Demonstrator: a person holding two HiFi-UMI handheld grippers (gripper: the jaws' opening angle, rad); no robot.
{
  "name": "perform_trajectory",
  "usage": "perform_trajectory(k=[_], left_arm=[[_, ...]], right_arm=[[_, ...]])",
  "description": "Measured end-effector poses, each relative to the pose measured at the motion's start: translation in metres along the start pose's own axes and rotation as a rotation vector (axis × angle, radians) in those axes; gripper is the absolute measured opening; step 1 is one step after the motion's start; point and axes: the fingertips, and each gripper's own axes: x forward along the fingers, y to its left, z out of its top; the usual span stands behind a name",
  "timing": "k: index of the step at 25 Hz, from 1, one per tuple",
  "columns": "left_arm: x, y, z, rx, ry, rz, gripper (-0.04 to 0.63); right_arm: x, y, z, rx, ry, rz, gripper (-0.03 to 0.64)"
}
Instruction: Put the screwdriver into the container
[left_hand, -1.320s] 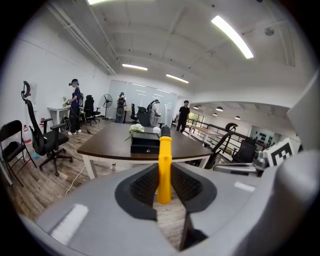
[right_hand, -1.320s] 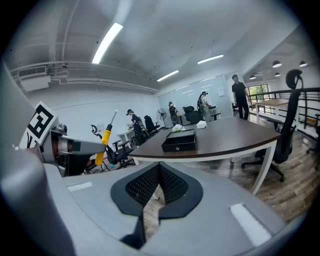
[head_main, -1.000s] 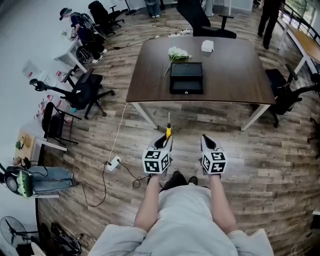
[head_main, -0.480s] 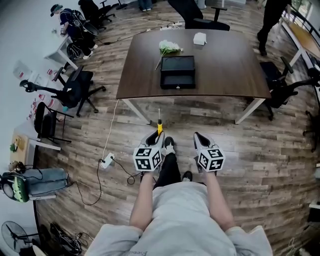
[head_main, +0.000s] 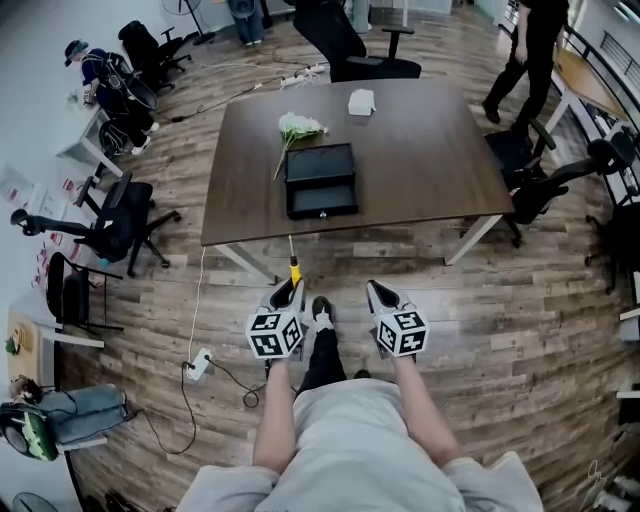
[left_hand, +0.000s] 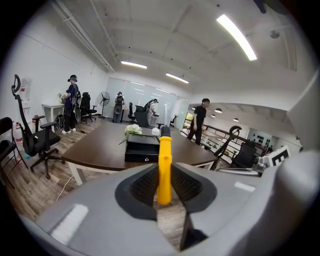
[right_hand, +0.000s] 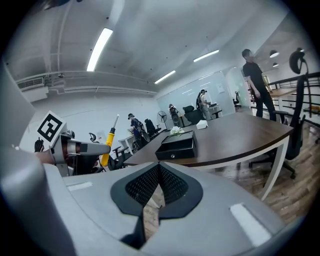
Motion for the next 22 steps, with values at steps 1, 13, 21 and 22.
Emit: perform_trajectory(k=[1,13,21,22], left_arm=[[0.008,0.003,0.003,-0.001,0.005,-0.005,0.133],[0.125,0.035,0.093,0.029,-0.009,-0.109,0.133],[0.199,0.052,0.128,0.059,0.039,-0.166,0.133],[0.207,0.054,0.135,0.067,0.042,-0.174,0.133]], right_arm=[[0.006,-0.006,0.004,0.01,-0.009,-0.008,0.002],[0.099,-0.055,0.058,0.045,-0.037,-0.094,0.002],[0.148,-0.09,0.092,0.076,-0.045,-0.167,0.002],[0.154,-0.092,0.096,0.08,-0.049,-0.175,0.002]])
